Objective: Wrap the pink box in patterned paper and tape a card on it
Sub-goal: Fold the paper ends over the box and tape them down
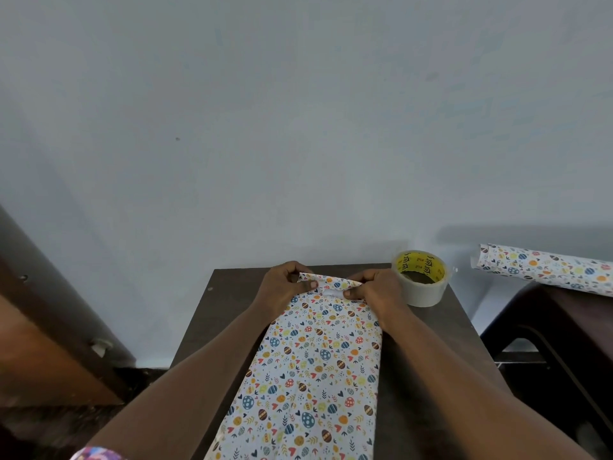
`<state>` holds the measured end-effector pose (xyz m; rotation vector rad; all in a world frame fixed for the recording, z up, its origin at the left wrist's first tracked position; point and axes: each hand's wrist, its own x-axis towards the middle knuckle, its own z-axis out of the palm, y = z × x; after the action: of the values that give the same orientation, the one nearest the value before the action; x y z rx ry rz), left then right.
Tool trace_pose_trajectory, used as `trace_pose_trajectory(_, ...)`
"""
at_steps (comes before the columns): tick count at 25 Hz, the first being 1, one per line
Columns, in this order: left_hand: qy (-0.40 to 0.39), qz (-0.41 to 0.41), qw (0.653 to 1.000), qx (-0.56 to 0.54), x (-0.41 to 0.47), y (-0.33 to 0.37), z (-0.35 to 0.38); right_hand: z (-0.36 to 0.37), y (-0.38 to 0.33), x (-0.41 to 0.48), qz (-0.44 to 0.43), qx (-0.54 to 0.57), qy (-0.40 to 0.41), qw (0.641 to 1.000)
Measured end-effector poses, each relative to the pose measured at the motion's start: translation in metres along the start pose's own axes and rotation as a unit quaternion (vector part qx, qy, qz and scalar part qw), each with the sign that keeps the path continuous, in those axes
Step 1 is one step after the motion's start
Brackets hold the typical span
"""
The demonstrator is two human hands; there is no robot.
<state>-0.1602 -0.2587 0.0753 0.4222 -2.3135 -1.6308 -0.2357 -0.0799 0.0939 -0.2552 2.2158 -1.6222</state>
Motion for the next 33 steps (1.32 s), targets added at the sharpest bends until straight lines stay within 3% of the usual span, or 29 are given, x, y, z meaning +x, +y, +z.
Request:
trace_pose_trajectory(4,0.008,-0.008,1.000,0.002,0.001,0.002,0.002,-0.005,0.001,-0.004,-0.025,-0.016,-0.025,0.999)
trace_pose_trajectory(7,-0.012,-0.035,0.999,0.002,0.004,0.007,0.000,-0.011,0.000,-0.008,0.002,0.063,-0.068,0.996)
trace_pose_trajectory(10,-0.109,-0.124,0.986,-0.030,0.019,0.010,-0.014,-0.011,0.003,-0.006,-0.017,0.018,-0.092,0.995)
trace_pose_trajectory(14,-0.180,-0.239,0.953,-0.037,0.032,0.021,-0.033,-0.006,0.005,0.007,-0.014,-0.052,-0.038,0.998)
trace_pose_trajectory(18,-0.175,-0.257,0.947,-0.079,0.023,0.013,-0.039,0.002,0.001,0.006,0.000,-0.063,-0.013,0.998)
trace_pose_trajectory(21,-0.165,-0.251,0.949,-0.096,0.015,0.004,-0.044,-0.005,0.002,0.009,0.004,0.014,-0.098,0.995)
trace_pose_trajectory(24,-0.186,-0.286,0.936,-0.085,0.007,0.002,-0.052,-0.012,0.003,0.016,0.066,0.073,-0.197,0.975)
trace_pose_trajectory(27,-0.172,-0.305,0.936,-0.023,0.001,0.003,-0.054,0.000,-0.007,0.021,0.085,-0.034,-0.163,0.982)
trace_pose_trajectory(30,-0.104,-0.258,0.960,0.008,0.002,0.004,-0.046,0.014,-0.012,0.029,0.107,-0.048,-0.113,0.987)
trace_pose_trajectory(33,-0.082,-0.260,0.956,-0.110,0.000,0.010,-0.041,0.023,-0.013,0.030,0.065,-0.115,-0.076,0.988)
